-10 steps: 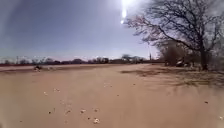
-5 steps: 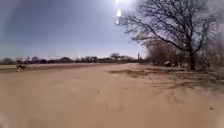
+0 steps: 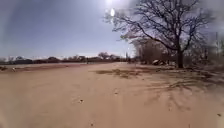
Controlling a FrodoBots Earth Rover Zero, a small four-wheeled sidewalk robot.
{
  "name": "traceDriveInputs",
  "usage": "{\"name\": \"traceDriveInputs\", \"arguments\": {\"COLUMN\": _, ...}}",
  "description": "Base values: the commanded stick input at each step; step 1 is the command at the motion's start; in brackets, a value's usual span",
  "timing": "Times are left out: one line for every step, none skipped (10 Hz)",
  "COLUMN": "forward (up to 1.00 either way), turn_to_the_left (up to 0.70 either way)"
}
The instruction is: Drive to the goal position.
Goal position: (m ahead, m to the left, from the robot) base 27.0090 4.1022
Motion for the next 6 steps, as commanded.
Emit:
{"name": "traceDriveInputs", "arguments": {"forward": 1.00, "turn_to_the_left": 0.00}}
{"name": "traceDriveInputs", "arguments": {"forward": 1.00, "turn_to_the_left": 0.00}}
{"name": "traceDriveInputs", "arguments": {"forward": 1.00, "turn_to_the_left": 0.00}}
{"name": "traceDriveInputs", "arguments": {"forward": 1.00, "turn_to_the_left": 0.00}}
{"name": "traceDriveInputs", "arguments": {"forward": 1.00, "turn_to_the_left": 0.00}}
{"name": "traceDriveInputs", "arguments": {"forward": 1.00, "turn_to_the_left": 0.00}}
